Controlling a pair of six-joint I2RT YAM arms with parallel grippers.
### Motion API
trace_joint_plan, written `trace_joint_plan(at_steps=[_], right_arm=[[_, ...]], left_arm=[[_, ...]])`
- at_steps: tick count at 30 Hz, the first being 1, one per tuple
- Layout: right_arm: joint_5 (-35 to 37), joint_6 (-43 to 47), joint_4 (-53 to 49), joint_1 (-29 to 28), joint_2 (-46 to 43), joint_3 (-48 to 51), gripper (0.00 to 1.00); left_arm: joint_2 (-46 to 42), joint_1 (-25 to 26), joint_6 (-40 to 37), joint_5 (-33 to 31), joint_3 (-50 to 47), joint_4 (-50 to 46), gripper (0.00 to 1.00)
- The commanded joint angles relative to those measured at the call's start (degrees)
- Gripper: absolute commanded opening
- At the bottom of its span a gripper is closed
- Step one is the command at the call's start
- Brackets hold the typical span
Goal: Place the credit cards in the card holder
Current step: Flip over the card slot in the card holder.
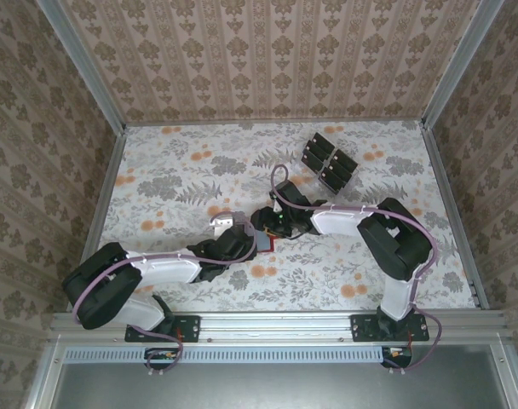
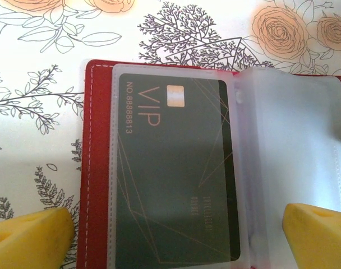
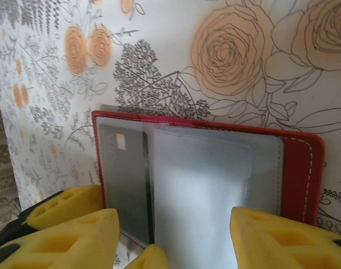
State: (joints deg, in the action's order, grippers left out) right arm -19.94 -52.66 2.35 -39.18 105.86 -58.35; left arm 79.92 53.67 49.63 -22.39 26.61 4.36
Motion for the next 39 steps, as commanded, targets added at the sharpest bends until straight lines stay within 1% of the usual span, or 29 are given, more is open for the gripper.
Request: trace_joint_plan(at_steps=[1,9,14,29,39], right_arm=[[0.68,0.79,-1.96,-0.55,1.10,0.03,0.56],[3.27,1.77,-3.90,-0.81,-0.22,0.46,0.57],[5.18,3.61,-7.41,-1.29,-0.56,-1.10,0.57],[3.00,3.12,-7.56,-3.26,4.01,-4.91,0.57],[1.74,2.19,-7.10,-3.45,5.66,-6.25,0.57]], left_arm=[[1.88,-0.31,1.58,0.33,-2.26,-1.81,1.00],[2.92,-0.27,1.70,0.31,-2.35,-1.64,1.00],[3.84,-0.41,1.87,0.68,-2.59,-0.95,1.00],[0.02,-0.23,-1.17,2.19,-3.43,2.32,1.00],[1.96,-0.23,-0.93,2.45,-3.15,2.80,1.00]])
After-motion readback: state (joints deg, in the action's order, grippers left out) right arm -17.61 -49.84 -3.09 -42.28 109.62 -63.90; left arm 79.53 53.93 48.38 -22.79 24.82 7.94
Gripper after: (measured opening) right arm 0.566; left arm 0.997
